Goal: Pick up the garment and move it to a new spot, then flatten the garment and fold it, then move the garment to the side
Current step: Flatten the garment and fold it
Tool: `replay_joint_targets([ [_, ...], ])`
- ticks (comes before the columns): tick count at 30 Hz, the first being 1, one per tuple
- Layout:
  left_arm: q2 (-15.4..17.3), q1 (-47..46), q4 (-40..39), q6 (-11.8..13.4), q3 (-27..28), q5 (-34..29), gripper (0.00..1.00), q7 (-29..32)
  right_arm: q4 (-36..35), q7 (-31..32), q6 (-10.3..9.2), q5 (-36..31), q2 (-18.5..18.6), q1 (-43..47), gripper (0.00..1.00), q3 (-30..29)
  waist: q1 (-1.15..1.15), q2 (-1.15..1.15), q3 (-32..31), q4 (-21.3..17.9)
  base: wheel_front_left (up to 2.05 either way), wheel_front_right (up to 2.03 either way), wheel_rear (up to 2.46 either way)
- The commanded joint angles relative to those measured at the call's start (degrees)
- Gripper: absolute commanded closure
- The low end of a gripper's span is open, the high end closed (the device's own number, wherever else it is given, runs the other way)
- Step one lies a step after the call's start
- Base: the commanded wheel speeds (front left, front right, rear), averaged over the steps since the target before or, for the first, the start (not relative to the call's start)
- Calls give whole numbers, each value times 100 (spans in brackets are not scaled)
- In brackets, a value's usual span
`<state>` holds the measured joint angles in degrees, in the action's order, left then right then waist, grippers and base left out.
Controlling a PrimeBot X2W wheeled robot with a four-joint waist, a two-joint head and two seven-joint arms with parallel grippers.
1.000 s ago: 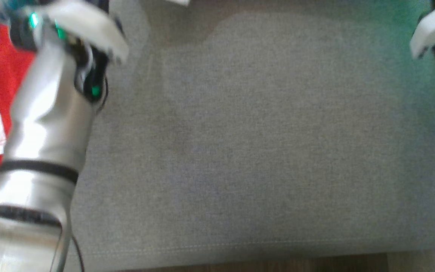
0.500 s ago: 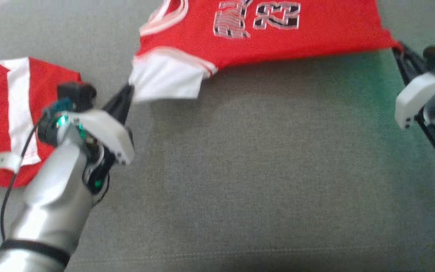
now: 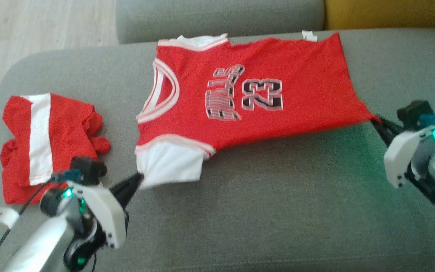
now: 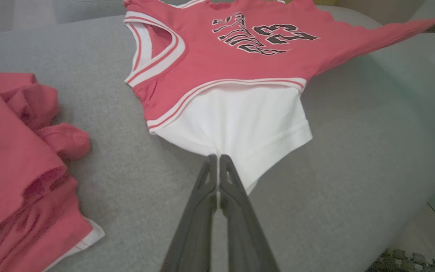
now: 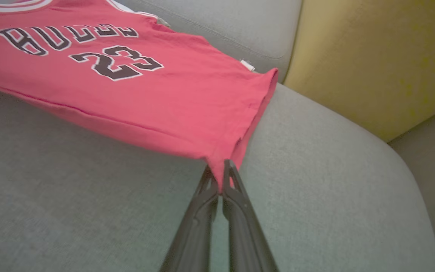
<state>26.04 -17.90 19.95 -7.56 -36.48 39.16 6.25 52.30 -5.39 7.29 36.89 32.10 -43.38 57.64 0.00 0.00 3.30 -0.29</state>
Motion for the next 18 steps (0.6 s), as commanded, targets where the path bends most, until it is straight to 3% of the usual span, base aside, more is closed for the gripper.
replay_joint_targets([
  [1,415,2,-469,9,204,124,100,191,-221,85,20,246,290,136,100,170,0,0,-190,-53,0,0,0],
  [10,1138,786,-1916,131,197,595,100,1054,-1073,877,20,1261,867,442,100,922,0,0,-468,-138,0,0,0],
  [18,1603,1217,-2663,168,110,852,100,1581,-1966,1633,20,1937,1412,617,100,1346,0,0,-591,-185,0,0,0],
])
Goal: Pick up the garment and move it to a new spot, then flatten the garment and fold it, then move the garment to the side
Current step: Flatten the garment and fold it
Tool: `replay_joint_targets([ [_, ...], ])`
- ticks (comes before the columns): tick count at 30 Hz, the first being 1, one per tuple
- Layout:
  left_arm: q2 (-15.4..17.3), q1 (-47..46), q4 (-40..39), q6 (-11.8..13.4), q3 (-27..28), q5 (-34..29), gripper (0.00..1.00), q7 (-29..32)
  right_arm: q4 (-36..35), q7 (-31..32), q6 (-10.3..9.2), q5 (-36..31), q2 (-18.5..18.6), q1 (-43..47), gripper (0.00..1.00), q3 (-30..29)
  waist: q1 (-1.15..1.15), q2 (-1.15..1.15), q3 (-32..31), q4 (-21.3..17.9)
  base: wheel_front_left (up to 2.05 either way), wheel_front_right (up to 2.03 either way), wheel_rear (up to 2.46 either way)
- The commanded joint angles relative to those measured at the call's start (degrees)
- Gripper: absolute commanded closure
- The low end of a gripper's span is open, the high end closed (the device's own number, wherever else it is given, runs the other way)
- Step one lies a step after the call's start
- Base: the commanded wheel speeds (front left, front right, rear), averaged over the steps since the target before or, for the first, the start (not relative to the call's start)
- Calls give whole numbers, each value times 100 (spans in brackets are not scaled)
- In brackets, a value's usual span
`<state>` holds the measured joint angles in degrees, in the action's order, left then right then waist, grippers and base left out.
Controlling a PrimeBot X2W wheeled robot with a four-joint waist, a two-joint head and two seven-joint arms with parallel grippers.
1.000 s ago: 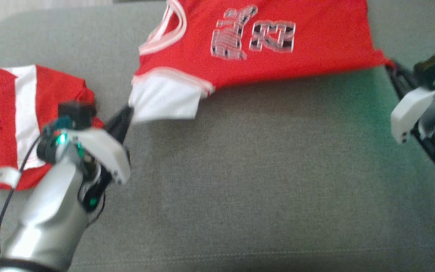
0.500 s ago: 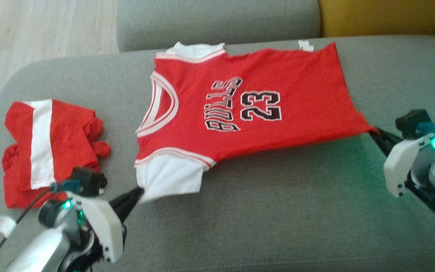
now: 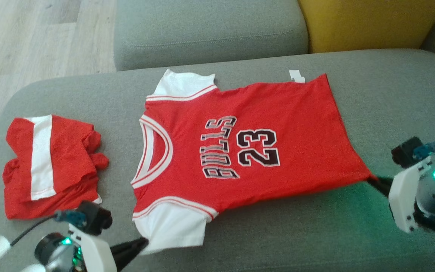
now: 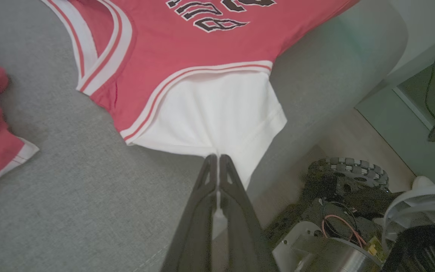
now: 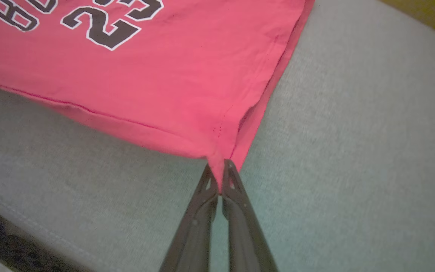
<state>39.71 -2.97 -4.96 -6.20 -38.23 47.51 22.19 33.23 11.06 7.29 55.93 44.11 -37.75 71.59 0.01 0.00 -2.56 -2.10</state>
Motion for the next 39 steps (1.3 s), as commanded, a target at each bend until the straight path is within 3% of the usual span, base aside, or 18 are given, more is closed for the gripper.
replay_joint_targets([
  [1,296,-231,-261,32,266,49,100,61,-204,118,20,138,296,92,100,-16,-1,0,-11,-8,0,0,0],
  [5,478,-150,-529,88,299,143,100,230,-705,568,20,445,615,153,100,59,-1,0,7,-33,0,0,0],
  [10,555,-362,-616,150,404,-15,100,198,-913,608,20,425,780,-53,100,73,-1,0,143,-76,0,0,0],
  [25,521,-1637,-303,-2,506,-225,100,385,-649,455,20,259,687,-678,100,75,-1,0,865,-141,0,0,0],
  [39,345,-3153,753,-124,-120,-499,100,478,-370,367,20,-58,319,-1227,100,143,-1,0,1437,-285,0,0,0],
])
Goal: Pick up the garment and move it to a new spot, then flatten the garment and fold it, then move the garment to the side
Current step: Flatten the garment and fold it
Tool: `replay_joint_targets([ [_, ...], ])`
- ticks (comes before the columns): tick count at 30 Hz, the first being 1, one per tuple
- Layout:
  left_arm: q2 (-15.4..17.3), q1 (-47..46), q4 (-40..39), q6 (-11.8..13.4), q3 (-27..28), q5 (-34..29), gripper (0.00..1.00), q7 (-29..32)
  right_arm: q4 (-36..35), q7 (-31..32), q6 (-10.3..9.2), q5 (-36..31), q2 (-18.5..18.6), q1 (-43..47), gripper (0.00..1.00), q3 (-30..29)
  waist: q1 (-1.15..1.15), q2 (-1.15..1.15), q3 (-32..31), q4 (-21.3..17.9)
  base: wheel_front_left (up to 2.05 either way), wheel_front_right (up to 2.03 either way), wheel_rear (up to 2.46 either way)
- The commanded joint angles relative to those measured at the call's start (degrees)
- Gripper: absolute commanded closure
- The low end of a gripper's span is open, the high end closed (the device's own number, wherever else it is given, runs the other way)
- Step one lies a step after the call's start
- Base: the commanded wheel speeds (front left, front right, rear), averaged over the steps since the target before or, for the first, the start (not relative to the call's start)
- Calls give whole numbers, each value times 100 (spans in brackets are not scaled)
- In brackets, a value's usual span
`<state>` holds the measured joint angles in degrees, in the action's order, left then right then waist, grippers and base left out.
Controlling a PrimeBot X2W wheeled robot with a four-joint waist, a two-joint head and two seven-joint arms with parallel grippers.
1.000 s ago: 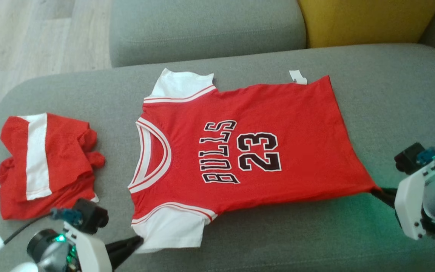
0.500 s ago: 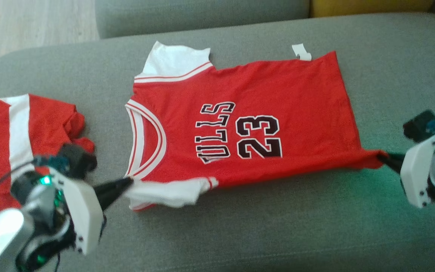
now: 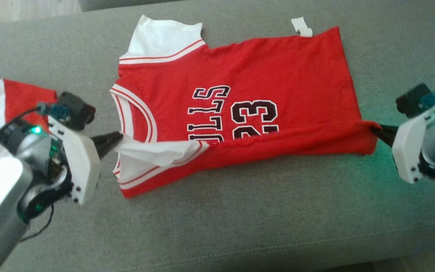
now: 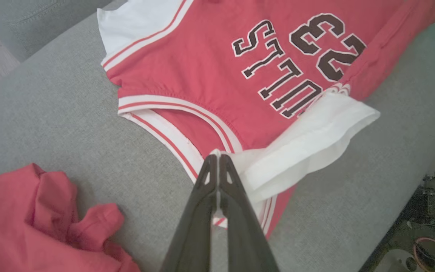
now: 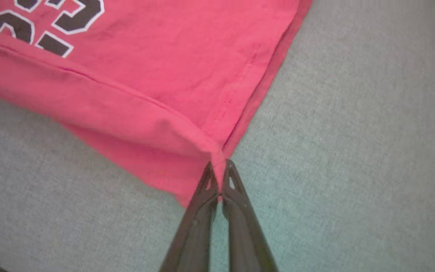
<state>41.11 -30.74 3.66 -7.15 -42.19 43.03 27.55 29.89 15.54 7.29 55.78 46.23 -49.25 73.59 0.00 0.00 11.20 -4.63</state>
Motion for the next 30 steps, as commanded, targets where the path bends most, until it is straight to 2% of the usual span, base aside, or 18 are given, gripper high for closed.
replay_joint_targets([
  [1,205,-476,-52,-31,197,-79,100,-68,-28,-97,20,-67,82,-113,100,-53,0,0,104,-45,0,0,0],
  [9,181,-1140,371,-33,-327,-161,100,-237,93,-233,20,-219,-55,-302,100,-35,0,0,374,-107,0,0,0],
  [18,-24,-1876,1050,-33,-855,-325,100,-678,293,-454,20,-317,-272,-402,100,-26,0,0,560,-193,0,0,0],
  [19,-61,-1939,1153,-33,-866,-374,100,-749,334,-563,20,-330,-311,-433,23,-26,0,0,572,-207,0,0,0],
  [20,-105,-2001,1264,-21,-862,-439,80,-840,392,-654,20,-316,-353,-452,0,-26,0,0,582,-221,0,0,0],
  [21,-154,-2058,1382,17,-849,-511,21,-951,443,-725,20,-292,-397,-464,0,-26,0,0,590,-235,0,0,0],
  [22,-217,-2095,1508,60,-832,-549,0,-1051,488,-786,20,-253,-438,-469,0,-26,0,0,591,-247,0,0,0],
  [25,-425,-2145,1815,196,-763,-574,0,-1331,652,-1103,20,-109,-537,-487,0,-121,0,0,558,-270,0,0,0],
  [30,-792,-2027,2149,759,-364,-431,0,-2121,1001,-1985,20,98,-762,-402,0,-557,0,0,391,-247,0,0,0],
])
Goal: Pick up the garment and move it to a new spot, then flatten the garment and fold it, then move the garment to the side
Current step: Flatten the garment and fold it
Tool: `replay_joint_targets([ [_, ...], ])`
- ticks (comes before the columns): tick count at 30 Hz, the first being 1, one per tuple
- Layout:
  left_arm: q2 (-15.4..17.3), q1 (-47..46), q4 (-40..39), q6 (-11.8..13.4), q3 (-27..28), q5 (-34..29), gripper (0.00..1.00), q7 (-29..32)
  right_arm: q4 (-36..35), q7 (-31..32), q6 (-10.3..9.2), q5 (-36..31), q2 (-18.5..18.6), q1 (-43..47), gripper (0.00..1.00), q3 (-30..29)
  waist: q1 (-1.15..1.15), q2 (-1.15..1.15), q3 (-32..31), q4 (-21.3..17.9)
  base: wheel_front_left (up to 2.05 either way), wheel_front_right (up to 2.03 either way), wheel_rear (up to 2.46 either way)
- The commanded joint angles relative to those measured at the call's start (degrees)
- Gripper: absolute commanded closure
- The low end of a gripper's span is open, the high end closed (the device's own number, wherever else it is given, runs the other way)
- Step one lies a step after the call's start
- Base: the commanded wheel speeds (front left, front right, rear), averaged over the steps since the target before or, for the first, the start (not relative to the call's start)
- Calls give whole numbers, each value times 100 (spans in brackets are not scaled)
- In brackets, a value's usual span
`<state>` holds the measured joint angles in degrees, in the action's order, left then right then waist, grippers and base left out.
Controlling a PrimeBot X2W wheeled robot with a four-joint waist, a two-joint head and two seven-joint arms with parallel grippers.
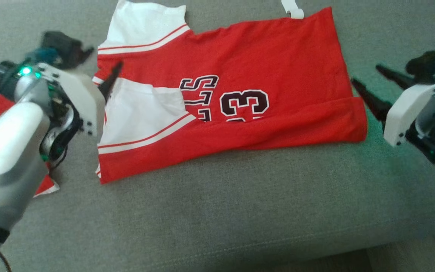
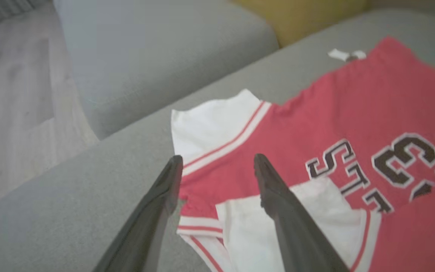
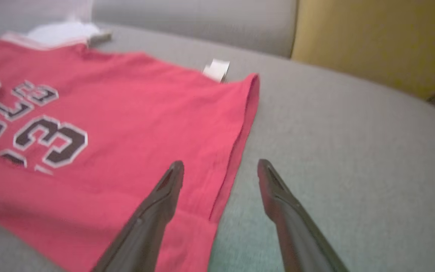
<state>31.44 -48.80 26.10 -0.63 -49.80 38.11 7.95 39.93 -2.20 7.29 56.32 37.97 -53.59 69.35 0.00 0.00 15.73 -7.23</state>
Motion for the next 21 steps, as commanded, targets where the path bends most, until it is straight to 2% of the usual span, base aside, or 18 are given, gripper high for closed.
replay_joint_targets([
  [1,98,-160,-73,264,528,121,0,-389,44,-468,20,65,1,61,0,-256,0,0,-106,27,0,0,0],
  [4,-172,122,-121,739,979,351,0,-1199,185,-1115,20,54,-179,181,0,-696,0,0,-256,80,0,0,0],
  [7,-470,581,-314,1137,1435,632,0,-1980,166,-1268,20,-66,-401,393,0,-1341,0,0,-444,119,0,0,0],
  [12,-1011,1610,-1125,1544,2311,753,0,-2287,-604,-1277,20,-1165,-821,1295,0,-3219,0,0,-715,171,0,0,0],
  [14,-1320,2121,-1618,1604,2771,469,0,-2291,-977,-1278,20,-1724,-1077,1837,0,-3917,0,0,-827,192,0,0,0],
  [15,-1320,2121,-1618,1604,2771,469,0,-2291,-977,-1278,20,-1724,-1077,1837,0,-3917,0,0,-827,192,0,0,0],
  [16,-1486,2396,-1836,1617,2968,286,0,-2291,-1175,-1278,20,-1988,-1227,2117,0,-4224,0,0,-884,204,0,0,0],
  [21,-2259,3606,-2401,1377,3527,-676,0,-2293,-2104,-1278,20,-3110,-1967,3362,0,-5310,0,0,-1120,247,0,0,0],
])
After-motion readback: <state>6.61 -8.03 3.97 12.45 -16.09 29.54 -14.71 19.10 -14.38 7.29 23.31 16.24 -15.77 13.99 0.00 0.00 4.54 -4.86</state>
